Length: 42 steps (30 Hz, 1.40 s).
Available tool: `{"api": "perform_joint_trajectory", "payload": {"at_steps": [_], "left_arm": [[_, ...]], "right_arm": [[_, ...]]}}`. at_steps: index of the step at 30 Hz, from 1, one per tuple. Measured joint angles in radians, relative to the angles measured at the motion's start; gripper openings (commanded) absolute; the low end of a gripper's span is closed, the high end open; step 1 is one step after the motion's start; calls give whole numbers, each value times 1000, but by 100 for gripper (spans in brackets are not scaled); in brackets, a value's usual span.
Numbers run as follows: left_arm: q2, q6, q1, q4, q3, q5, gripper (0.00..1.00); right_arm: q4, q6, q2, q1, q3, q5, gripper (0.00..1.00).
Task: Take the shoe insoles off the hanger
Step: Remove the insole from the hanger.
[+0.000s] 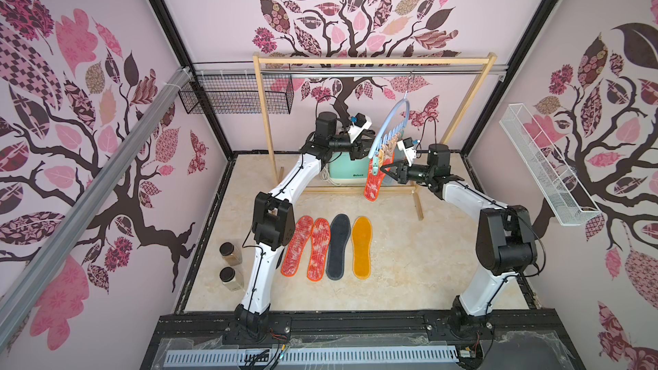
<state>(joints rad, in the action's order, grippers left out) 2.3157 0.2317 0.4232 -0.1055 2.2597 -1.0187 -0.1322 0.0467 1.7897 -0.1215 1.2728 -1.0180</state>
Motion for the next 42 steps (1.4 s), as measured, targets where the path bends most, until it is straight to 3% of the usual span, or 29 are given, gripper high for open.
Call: {"api": "perform_joint_trajectory", "payload": {"at_steps": [20, 42], "left_arm": [[53, 0, 56, -31, 92, -57, 46], [94, -189, 61, 138, 170, -121, 41]], "right_arm": [[2, 0, 0, -1, 2, -4, 0], [20, 0, 1, -5, 8, -11, 0]]}}
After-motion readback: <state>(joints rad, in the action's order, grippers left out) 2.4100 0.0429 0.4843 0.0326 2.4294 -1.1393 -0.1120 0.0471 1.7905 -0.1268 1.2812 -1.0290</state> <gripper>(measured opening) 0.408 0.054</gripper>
